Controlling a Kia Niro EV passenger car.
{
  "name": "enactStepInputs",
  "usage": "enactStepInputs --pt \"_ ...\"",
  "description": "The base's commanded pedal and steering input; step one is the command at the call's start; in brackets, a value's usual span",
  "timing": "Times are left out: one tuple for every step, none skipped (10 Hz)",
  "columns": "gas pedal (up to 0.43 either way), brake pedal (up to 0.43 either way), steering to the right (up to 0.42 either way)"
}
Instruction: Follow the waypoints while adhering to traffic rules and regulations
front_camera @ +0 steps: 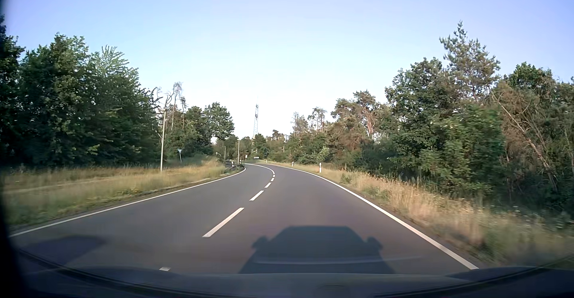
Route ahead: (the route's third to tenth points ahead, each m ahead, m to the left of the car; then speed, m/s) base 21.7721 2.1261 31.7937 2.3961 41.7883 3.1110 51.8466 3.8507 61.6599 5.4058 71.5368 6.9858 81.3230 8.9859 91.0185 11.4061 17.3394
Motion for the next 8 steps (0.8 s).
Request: enactStepInputs --pt "0.157 0.012 -0.01" --pt "0.157 0.018 -0.01" --pt "0.157 0.012 -0.01" --pt "0.157 0.012 -0.01" --pt "0.157 0.012 -0.01" --pt "0.157 0.012 -0.01" --pt "0.157 0.012 -0.01" --pt "0.157 0.012 -0.01"
